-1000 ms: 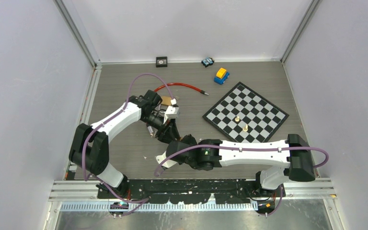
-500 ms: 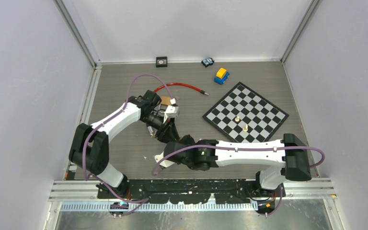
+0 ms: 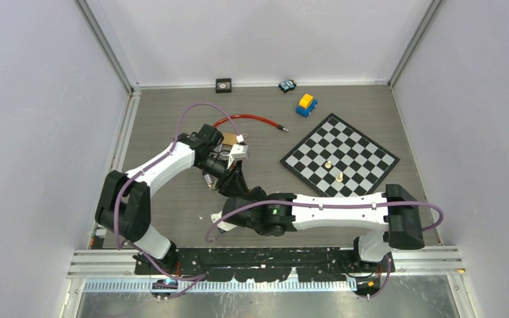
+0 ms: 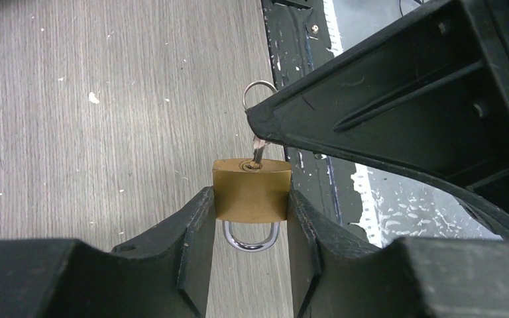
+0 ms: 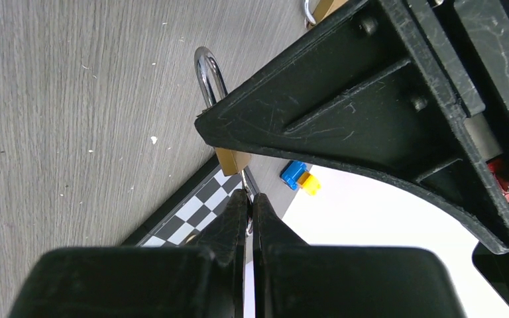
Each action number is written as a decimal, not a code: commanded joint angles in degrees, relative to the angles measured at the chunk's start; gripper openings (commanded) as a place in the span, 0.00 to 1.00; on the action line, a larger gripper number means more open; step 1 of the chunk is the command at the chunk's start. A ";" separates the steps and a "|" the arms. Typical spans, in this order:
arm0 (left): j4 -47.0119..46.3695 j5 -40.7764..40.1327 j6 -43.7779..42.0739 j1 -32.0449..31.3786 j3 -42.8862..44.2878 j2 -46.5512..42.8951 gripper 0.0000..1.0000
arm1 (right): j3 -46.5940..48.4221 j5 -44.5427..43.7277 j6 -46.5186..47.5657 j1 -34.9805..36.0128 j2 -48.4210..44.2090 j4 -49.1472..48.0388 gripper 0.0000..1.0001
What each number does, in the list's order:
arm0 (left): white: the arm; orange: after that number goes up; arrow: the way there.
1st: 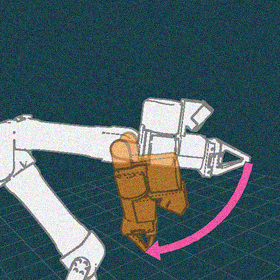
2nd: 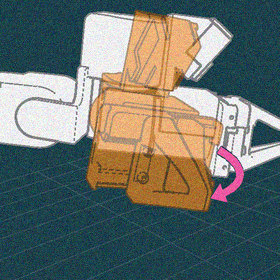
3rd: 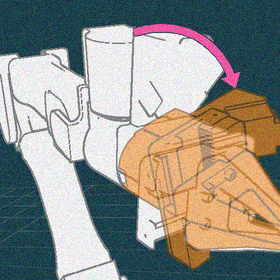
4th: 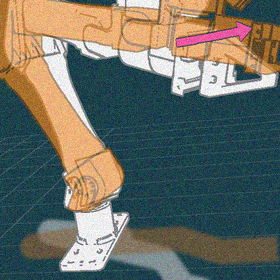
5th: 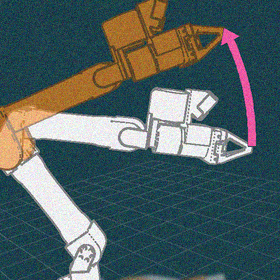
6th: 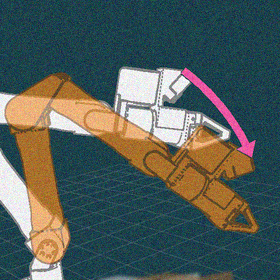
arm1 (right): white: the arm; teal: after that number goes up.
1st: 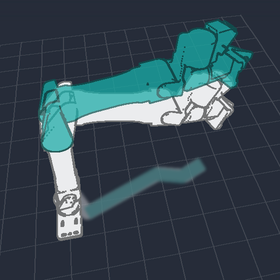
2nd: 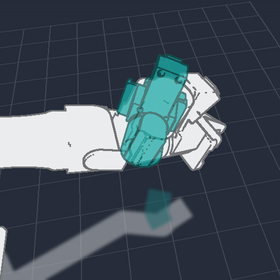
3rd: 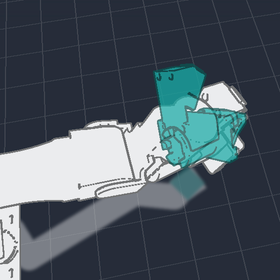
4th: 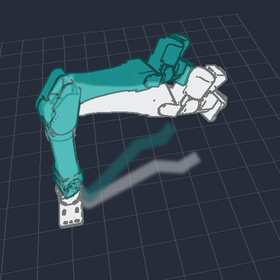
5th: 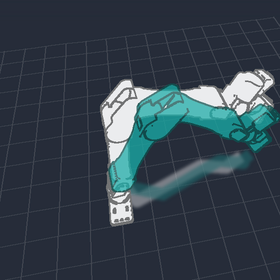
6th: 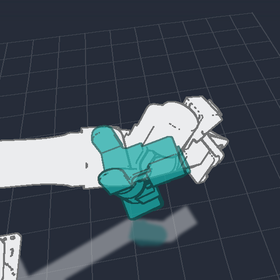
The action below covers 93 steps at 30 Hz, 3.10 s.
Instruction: Unlock with the key
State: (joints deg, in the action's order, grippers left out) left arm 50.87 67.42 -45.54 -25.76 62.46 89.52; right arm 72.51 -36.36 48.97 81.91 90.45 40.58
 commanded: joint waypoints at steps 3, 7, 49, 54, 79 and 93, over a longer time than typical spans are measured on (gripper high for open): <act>-5.20 3.19 3.42 0.65 -0.02 -1.75 0.00 | 3.38 2.94 -3.01 0.97 0.75 0.63 0.01; -6.58 4.10 4.29 1.33 -0.85 -2.28 0.00 | 2.81 3.58 -3.86 0.96 0.43 0.17 0.01; -4.14 10.41 -1.54 4.58 -3.38 -1.91 0.00 | -8.42 7.95 -10.43 -3.58 -9.32 -16.08 0.01; 0.33 10.20 -8.57 4.58 -3.24 -2.07 0.00 | -8.29 10.17 -11.47 -4.59 -9.89 -15.50 0.01; 8.22 17.78 -15.22 8.12 -1.08 1.30 0.00 | -20.61 2.85 -6.50 -4.74 -12.03 -37.17 0.01; 7.78 16.67 -11.49 8.61 0.37 2.48 0.00 | -22.48 0.42 -4.26 -4.40 -11.57 -43.79 0.01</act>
State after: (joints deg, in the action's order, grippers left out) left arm 56.71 78.76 -58.85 -16.80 60.86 92.01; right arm 48.84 -33.61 44.34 77.58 79.13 0.10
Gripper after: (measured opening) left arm 0.399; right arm 0.057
